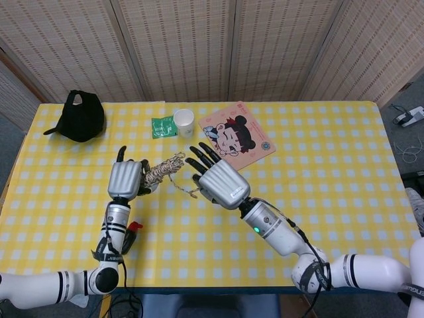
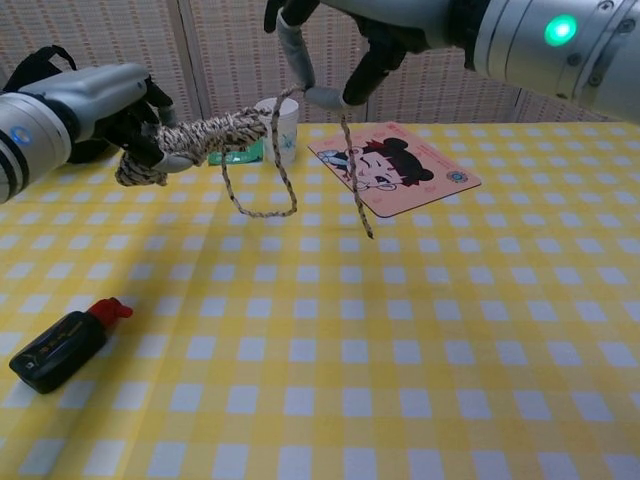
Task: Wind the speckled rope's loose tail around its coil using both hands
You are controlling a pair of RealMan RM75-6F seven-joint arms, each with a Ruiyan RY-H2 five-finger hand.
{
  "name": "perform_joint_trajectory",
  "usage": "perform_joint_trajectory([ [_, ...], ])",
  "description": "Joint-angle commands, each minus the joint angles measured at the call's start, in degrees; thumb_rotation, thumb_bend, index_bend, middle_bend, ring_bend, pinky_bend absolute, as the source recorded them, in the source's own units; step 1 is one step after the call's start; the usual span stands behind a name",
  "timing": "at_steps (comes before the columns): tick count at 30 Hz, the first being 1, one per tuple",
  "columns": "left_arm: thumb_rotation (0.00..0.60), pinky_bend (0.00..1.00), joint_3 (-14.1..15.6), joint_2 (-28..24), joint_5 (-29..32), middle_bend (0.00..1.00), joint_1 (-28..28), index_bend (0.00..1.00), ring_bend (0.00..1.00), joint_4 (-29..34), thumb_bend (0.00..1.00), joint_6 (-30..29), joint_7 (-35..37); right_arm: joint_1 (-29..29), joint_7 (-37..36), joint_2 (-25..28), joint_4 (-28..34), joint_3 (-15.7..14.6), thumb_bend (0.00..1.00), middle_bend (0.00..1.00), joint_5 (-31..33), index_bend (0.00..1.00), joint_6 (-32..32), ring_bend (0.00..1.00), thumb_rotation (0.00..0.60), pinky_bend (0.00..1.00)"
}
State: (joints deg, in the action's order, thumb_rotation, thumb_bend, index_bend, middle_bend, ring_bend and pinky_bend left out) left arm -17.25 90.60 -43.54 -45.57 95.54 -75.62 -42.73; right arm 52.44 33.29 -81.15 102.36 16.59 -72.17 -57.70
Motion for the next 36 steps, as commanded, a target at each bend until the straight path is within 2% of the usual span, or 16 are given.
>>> perform_joint_trajectory([
  [1, 0.467, 0.00, 1.82, 1.21, -2.49, 0.73, 0.04, 0.75, 0.50, 0.05, 0.29, -0.78, -0.23, 1.65, 1.66, -1.07, -0.44, 1.21, 0.55, 0.20, 2.37, 0.62, 0.41, 0.00, 0.600, 0.00],
  [5, 0.428, 0.00, 4.02, 2.87, -6.71, 0.73, 0.36, 0.75, 0.50, 0.60, 0.29, -2.40, -0.38, 3.37, 3.09, -2.45, -1.54, 2.21, 0.55, 0.20, 5.22, 0.62, 0.80, 0.00, 0.600, 0.00],
  [8, 0.425, 0.00, 5.02, 3.69, -9.54, 0.73, 0.76, 0.75, 0.50, 1.61, 0.29, -2.72, 0.85, 4.50, 3.77, -3.47, -2.73, 2.66, 0.55, 0.20, 6.93, 0.62, 0.90, 0.00, 0.600, 0.00],
  [14, 0.484, 0.00, 6.28, 4.15, -14.28, 0.73, 1.22, 0.76, 0.50, 3.17, 0.29, -2.23, 2.95, 6.03, 3.89, -4.74, -5.04, 3.27, 0.55, 0.20, 9.46, 0.62, 0.75, 0.00, 0.600, 0.00],
  [20, 0.503, 0.00, 7.21, 3.76, -19.81, 0.73, 1.91, 0.76, 0.50, 4.44, 0.29, -0.35, 8.92, 6.76, 2.89, -5.27, -7.55, 3.40, 0.55, 0.20, 11.32, 0.62, 0.65, 0.00, 0.600, 0.00],
  [31, 0.522, 0.00, 5.97, 3.48, -30.40, 0.73, 3.36, 0.76, 0.50, 3.44, 0.29, -0.65, 23.00, 5.26, -2.81, -3.48, -11.54, 2.84, 0.55, 0.20, 12.86, 0.62, 0.73, 0.00, 0.600, 0.00],
  [36, 0.527, 0.00, 5.16, 3.03, -32.78, 0.74, 4.08, 0.76, 0.50, 3.41, 0.29, -0.83, 28.50, 4.28, -6.23, -3.40, -14.35, 1.95, 0.55, 0.20, 12.74, 0.62, 1.33, 0.00, 0.600, 0.00],
])
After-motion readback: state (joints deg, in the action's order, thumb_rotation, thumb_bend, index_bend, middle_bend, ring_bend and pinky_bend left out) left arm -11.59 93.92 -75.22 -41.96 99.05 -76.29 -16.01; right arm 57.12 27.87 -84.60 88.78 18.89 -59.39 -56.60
